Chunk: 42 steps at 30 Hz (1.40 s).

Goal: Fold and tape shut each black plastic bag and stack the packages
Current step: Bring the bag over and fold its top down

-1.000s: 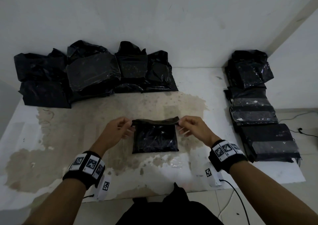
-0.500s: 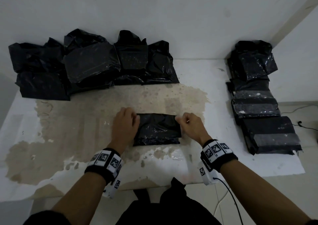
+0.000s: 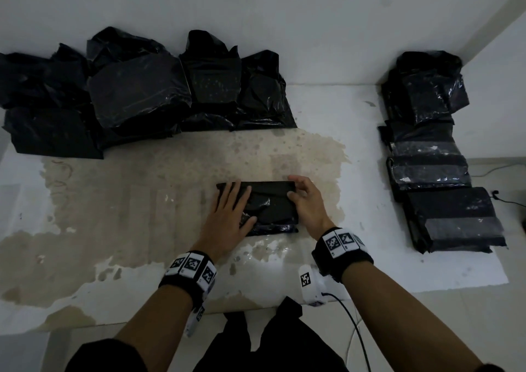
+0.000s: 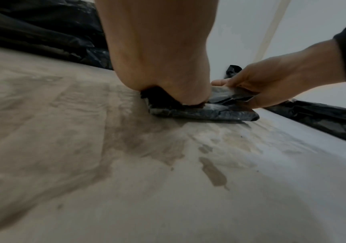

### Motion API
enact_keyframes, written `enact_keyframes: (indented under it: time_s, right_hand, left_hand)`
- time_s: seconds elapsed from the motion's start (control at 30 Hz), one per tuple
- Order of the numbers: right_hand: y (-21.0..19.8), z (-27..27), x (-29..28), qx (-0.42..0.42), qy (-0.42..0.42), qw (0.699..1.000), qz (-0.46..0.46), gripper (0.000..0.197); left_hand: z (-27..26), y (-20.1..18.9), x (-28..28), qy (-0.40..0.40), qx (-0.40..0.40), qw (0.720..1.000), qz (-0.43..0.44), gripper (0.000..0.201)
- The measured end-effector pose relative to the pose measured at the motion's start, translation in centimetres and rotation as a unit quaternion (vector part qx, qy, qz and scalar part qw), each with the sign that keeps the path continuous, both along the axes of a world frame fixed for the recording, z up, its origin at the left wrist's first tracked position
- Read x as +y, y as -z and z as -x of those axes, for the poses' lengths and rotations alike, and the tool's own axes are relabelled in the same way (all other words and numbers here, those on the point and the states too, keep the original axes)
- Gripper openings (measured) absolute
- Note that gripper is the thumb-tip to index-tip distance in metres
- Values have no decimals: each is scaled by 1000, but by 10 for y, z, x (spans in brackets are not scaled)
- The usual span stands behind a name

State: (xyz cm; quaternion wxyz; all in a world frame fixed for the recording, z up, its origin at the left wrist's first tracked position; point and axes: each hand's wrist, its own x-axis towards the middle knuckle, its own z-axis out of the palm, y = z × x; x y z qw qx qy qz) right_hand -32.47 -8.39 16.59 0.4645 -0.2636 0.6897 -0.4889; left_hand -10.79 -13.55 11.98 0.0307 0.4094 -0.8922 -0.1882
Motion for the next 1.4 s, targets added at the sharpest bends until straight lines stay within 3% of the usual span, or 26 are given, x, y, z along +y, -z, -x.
enact_keyframes:
  time_s: [0.17,0.27,0.33,0.43,0.53,0.83,1.0,1.07,1.23,1.3,1.4]
  right_hand:
    - [14,8,10,207,-25,978,5,32]
    - [12,-7,14,432,-52,897,74,27]
    - [17,-27,17,523,-155,831,104,37]
    - [37,-43,22,586,-306,747,71,56]
    - [44,-38,20,606,-334,720,46,62]
    - [44,-24,13,616,-350,705,46,64]
    - [41,-19,16,587,-333,736,49,64]
    - [35,-16,16,555,-320,765,69,61]
    - [20,24,15,516,-117,846,63,40]
    - [17,47,14,508,-100,856,8,41]
    - [17,70,7,509,-195,835,-75,41]
  left_hand:
    - [-7,-1,0,-8,-22,1000,-4,80]
    - [-2,-4,4,-8,-17,1000,9,74]
    - [0,-2,7,-4,-13,999,32,66]
    - [-2,6,9,-11,-8,999,46,59]
    - [-3,7,7,-17,-10,999,45,60]
    - [-6,6,-3,-19,-36,998,46,63]
    - [-15,4,-5,-77,-60,995,9,76]
    - [-12,-3,0,-90,-52,994,24,76]
    - [14,-11,23,23,15,995,100,65]
    - [20,-7,31,35,-1,996,84,64]
    - [20,1,38,32,-30,997,58,63]
